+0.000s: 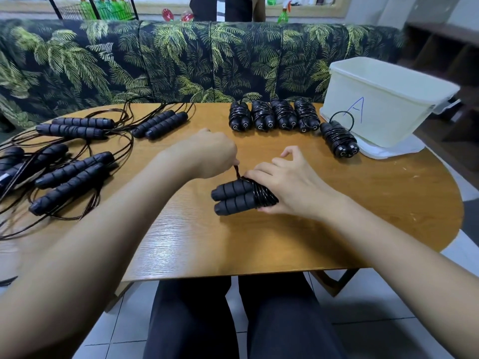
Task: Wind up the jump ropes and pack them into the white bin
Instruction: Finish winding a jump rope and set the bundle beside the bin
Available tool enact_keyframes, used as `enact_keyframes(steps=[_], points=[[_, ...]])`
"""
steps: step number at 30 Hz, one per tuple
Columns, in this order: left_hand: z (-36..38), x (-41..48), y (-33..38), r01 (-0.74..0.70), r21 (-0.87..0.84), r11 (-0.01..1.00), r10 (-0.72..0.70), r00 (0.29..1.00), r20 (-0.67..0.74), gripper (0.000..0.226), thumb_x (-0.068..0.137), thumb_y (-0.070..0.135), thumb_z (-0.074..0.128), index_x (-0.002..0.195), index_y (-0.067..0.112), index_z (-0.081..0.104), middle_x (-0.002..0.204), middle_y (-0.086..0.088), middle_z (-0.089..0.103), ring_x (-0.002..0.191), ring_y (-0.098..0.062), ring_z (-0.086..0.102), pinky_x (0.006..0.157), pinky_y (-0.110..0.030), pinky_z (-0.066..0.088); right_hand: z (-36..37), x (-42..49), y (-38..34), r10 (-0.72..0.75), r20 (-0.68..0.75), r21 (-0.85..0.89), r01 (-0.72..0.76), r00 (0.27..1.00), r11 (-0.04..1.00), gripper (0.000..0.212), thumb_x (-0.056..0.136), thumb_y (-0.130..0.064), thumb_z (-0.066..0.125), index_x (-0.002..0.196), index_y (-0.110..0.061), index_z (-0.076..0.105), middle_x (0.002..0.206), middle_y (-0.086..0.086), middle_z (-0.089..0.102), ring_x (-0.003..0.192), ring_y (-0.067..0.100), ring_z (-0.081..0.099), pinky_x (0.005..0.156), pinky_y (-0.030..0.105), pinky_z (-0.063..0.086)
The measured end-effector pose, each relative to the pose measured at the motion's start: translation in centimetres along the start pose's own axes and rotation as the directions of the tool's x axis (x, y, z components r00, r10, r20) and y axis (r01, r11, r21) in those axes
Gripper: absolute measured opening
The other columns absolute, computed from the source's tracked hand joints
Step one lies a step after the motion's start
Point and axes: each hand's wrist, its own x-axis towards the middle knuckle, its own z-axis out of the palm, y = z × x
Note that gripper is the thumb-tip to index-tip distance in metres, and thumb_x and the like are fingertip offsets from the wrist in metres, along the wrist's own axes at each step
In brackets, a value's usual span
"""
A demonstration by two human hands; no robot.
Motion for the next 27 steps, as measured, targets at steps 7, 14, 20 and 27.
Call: enact_keyframes(steps=[7, 14, 20, 27], points=[[1.0, 0.5, 1.5, 0.117, 0.055, 0.992, -0.106, 0.980, -0.167, 0.016, 0.101, 0.023, 0.043, 0.092, 0.019, 0.056, 0.102, -0.004, 0.065, 0.096, -0.028, 0.060, 0.079, -0.035, 0.026, 0.8, -0.6, -0.8, -0.087, -0.068, -0.031, 0.085, 0.994, 0.996, 0.065, 0.072, -0.051, 0.071, 0.125, -0.016, 0.058, 0.114, -0.001, 0.064, 0.087, 0.021, 0.060, 0.090, 0.046, 0.037], [3.2, -0.9, 5.6, 0.242, -0.086, 0.966, -0.254, 0.847, -0.466, 0.024, 0.076, 0.016, 0.071, 0.065, 0.019, 0.051, 0.057, -0.001, 0.061, 0.048, -0.022, 0.057, 0.061, -0.027, 0.031, 2.2, -0.2, -0.4, 0.365, -0.096, 0.068, -0.359, 0.926, 0.931, 0.070, 0.072, -0.061, 0.069, 0.124, -0.016, 0.056, 0.109, -0.001, 0.068, 0.086, 0.023, 0.065, 0.082, 0.042, 0.032], [5.8, -2.2, 9.0, 0.012, -0.784, 0.620, -0.492, 0.785, -0.377, 0.022, 0.101, 0.019, 0.042, 0.082, 0.013, 0.051, 0.067, -0.007, 0.060, 0.062, -0.031, 0.055, 0.058, -0.037, 0.038, 1.4, 1.1, -0.8, 0.643, -0.108, 0.415, -0.553, 0.758, 0.722, 0.071, 0.067, -0.063, 0.058, 0.129, -0.030, 0.051, 0.113, -0.009, 0.065, 0.097, 0.016, 0.060, 0.089, 0.038, 0.037], [8.4, -3.1, 4.8, -0.288, -0.952, 0.104, -0.173, 0.937, -0.302, 0.028, 0.100, 0.015, 0.040, 0.077, 0.018, 0.055, 0.061, 0.014, 0.046, 0.061, -0.007, 0.044, 0.065, -0.018, 0.038, 0.0, 0.0, -0.1, 0.605, 0.078, 0.885, -0.334, 0.792, 0.324, 0.065, 0.062, -0.039, 0.083, 0.121, -0.029, 0.060, 0.106, -0.011, 0.067, 0.098, 0.003, 0.062, 0.087, 0.022, 0.048]])
